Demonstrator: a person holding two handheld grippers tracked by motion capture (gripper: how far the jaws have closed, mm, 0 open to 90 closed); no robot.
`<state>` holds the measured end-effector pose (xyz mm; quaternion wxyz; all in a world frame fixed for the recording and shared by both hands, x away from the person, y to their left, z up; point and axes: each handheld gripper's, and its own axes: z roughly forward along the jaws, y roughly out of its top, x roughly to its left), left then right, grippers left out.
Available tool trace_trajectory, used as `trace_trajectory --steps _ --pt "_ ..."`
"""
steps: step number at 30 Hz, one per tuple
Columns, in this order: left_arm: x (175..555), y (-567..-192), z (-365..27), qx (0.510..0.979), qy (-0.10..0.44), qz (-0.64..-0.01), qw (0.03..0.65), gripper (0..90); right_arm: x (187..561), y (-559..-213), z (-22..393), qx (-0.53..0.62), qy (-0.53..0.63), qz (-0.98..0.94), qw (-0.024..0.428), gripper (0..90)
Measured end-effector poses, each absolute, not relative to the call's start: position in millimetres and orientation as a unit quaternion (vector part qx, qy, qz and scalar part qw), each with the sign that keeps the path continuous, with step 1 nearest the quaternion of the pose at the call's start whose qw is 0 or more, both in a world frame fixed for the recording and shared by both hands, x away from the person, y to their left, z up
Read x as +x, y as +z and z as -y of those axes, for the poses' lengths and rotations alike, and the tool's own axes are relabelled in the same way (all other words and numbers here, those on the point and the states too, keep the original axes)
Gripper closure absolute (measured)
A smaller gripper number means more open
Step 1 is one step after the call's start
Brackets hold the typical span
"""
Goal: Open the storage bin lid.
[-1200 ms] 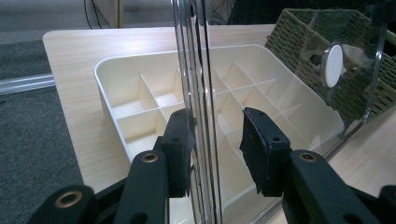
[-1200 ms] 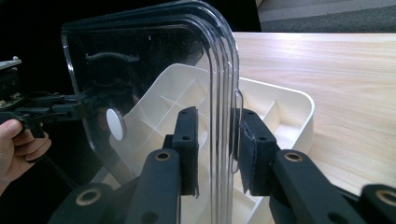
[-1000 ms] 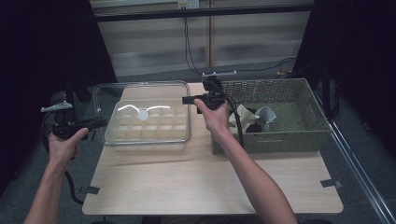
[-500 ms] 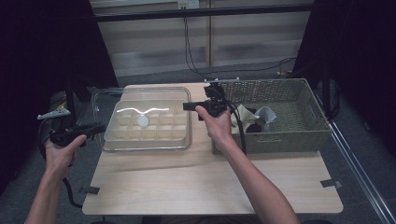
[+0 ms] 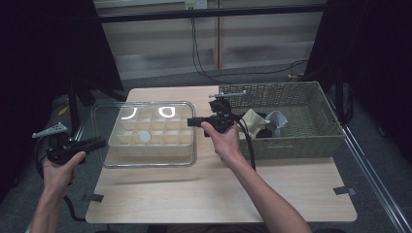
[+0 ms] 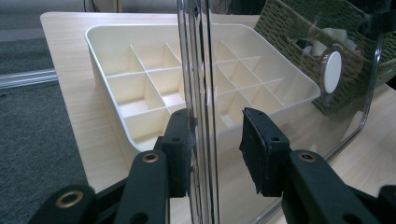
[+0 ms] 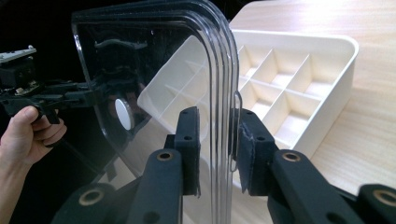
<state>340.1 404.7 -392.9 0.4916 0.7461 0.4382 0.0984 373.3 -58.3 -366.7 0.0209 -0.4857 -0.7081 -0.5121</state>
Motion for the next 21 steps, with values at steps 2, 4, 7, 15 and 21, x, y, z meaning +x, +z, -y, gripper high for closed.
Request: trace_trajectory --steps 2,4,7,15,21 --pt "337.0 -394.2 -404.6 0.746 0.096 -0.442 0.489 63.5 368.6 -369.0 57.1 -0.483 -0.51 0.711 0.023 72.6" --pt "334.3 -395.8 -404.5 0.743 0.098 -0.448 0.487 63.6 364.9 -369.3 56.0 -0.479 -0.507 0.716 0.024 72.7" --pt "331.0 -399.0 -405.2 0.745 0.098 -0.446 0.486 63.6 360.6 -370.0 55.1 -0.476 -0.504 0.721 0.019 72.7" --pt "318.0 -410.4 -403.4 0.752 0.088 -0.442 0.482 64.0 349.1 -383.9 59.0 -0.477 -0.5 0.722 0.029 72.8" --pt "306.8 -417.8 -404.5 0.752 0.081 -0.445 0.479 64.1 341.1 -391.2 59.3 -0.479 -0.496 0.723 0.037 72.9"
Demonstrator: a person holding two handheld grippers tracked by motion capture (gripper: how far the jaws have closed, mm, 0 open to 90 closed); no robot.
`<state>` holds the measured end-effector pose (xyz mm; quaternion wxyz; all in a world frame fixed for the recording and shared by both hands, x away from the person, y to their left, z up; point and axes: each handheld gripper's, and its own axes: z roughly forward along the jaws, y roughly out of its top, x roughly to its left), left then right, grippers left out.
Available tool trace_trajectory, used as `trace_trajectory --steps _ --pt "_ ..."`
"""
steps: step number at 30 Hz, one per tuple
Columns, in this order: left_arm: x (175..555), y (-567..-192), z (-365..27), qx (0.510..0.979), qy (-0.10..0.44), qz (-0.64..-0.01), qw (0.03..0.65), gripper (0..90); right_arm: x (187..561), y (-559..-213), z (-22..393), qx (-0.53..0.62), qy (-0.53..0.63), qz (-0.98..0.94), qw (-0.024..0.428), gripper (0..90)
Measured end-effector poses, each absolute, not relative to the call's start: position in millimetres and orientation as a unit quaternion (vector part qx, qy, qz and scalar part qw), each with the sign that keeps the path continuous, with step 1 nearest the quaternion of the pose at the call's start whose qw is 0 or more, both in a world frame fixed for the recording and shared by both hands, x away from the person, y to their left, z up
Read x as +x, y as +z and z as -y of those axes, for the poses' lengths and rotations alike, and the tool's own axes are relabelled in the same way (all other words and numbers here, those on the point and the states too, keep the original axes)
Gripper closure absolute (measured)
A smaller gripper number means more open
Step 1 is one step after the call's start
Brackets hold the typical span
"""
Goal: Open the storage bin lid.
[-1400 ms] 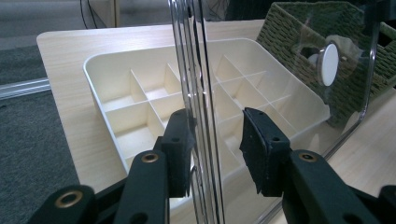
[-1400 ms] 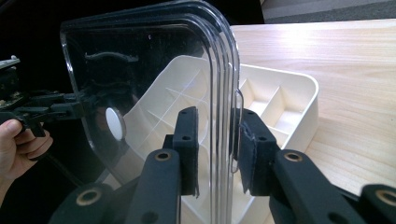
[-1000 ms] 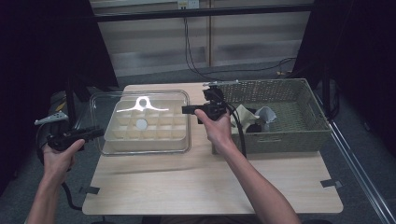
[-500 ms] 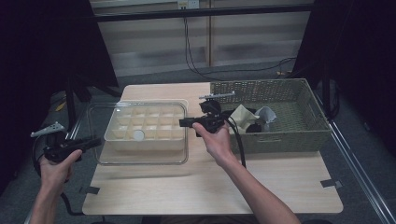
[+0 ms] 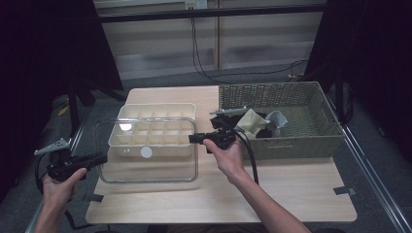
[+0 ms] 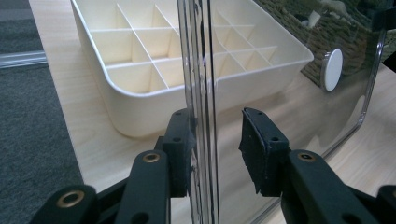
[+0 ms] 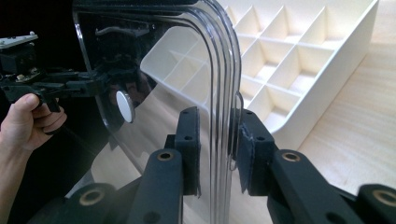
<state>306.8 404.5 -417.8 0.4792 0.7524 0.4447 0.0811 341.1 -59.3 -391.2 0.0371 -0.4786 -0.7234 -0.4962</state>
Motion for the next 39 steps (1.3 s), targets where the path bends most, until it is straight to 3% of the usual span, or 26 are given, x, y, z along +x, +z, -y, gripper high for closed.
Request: trace_trajectory --steps 26,39 --pt "265.8 -444.6 -421.4 0.746 0.058 -0.474 0.464 65.3 309.3 -420.9 43.0 -0.475 -0.462 0.745 0.074 73.3" --pt "275.6 -460.4 -416.3 0.748 0.046 -0.481 0.454 58.4 317.2 -443.3 40.4 -0.485 -0.448 0.748 0.066 71.1"
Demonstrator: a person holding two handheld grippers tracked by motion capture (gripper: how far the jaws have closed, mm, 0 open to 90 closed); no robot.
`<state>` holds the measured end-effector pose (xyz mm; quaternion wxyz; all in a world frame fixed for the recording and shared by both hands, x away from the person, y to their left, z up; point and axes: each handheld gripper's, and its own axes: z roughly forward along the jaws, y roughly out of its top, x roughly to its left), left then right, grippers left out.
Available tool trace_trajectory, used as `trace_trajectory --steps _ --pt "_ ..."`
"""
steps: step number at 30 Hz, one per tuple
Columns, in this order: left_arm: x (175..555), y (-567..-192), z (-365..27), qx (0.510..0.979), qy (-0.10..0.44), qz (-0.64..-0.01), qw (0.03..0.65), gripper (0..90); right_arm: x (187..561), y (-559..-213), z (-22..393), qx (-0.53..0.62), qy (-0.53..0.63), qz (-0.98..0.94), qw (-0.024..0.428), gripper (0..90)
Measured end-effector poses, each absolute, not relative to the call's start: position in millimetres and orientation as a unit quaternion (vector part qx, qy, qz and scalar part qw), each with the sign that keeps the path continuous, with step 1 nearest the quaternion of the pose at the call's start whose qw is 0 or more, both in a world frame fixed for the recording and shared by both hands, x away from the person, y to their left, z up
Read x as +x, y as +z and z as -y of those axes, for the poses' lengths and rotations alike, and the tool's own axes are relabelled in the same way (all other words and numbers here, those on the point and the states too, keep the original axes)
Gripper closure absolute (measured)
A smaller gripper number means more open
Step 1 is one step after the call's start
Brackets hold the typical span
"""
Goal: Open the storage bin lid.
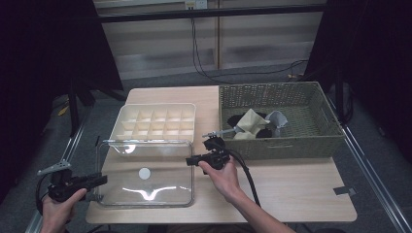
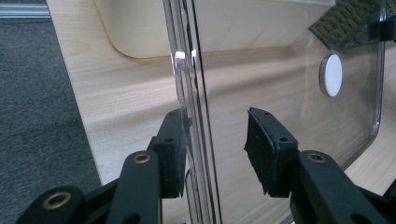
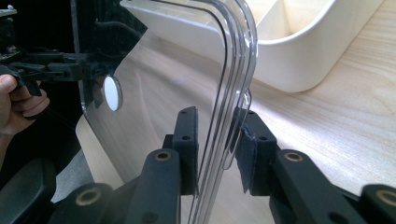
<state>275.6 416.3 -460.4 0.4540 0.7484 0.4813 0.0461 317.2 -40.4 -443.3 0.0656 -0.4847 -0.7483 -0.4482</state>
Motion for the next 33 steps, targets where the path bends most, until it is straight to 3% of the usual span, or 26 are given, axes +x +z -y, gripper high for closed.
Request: trace_trajectory --steps 33 --pt "270.8 -479.9 -414.1 0.758 0.04 -0.492 0.426 44.6 312.8 -479.6 25.2 -0.491 -0.396 0.774 0.057 57.2"
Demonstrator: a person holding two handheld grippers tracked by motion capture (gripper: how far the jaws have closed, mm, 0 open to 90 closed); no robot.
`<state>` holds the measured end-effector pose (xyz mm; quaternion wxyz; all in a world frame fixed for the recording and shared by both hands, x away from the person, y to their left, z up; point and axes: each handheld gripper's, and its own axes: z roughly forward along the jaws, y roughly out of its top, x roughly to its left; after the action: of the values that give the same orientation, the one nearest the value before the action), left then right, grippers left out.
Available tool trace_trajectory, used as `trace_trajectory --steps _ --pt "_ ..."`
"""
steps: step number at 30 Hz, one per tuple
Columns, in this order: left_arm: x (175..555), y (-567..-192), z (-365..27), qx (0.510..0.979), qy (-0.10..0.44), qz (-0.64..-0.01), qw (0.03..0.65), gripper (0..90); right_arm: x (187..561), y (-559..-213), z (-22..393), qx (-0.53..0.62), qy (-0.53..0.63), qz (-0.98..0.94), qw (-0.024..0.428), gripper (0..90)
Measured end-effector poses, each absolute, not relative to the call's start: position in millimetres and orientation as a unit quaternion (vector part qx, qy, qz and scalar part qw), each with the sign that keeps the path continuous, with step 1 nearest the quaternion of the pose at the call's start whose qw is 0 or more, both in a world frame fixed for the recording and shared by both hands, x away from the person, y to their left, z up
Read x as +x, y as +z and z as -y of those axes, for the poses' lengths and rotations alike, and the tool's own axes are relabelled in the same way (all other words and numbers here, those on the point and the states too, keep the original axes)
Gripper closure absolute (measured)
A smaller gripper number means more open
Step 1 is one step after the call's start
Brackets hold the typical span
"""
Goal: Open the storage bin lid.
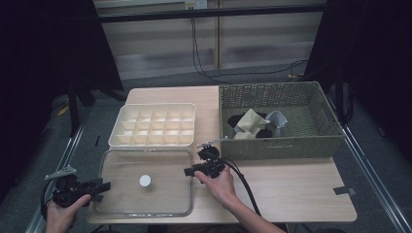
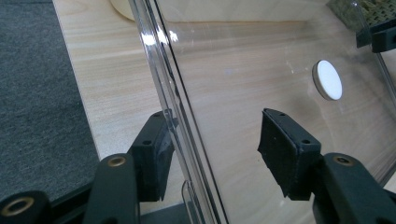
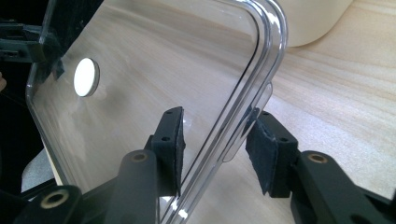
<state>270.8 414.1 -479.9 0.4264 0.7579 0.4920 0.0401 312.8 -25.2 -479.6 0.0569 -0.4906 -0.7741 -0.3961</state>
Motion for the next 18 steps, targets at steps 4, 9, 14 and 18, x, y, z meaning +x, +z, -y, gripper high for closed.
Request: trace_trajectory --steps 4,9,14,18 --pt "275.8 -484.8 -410.4 0.765 0.037 -0.495 0.41 41.4 313.1 -482.4 24.7 -0.489 -0.396 0.776 0.049 56.1" --pt "279.2 -489.8 -408.8 0.767 0.031 -0.502 0.398 39.1 313.9 -484.6 22.1 -0.484 -0.384 0.785 0.046 52.8" --pt "283.0 -493.7 -408.2 0.768 0.025 -0.505 0.393 38.4 316.3 -488.2 21.0 -0.486 -0.375 0.788 0.051 51.0" --pt "282.9 -493.9 -405.2 0.769 0.031 -0.504 0.393 35.9 317.1 -491.5 19.9 -0.485 -0.371 0.791 0.047 47.4"
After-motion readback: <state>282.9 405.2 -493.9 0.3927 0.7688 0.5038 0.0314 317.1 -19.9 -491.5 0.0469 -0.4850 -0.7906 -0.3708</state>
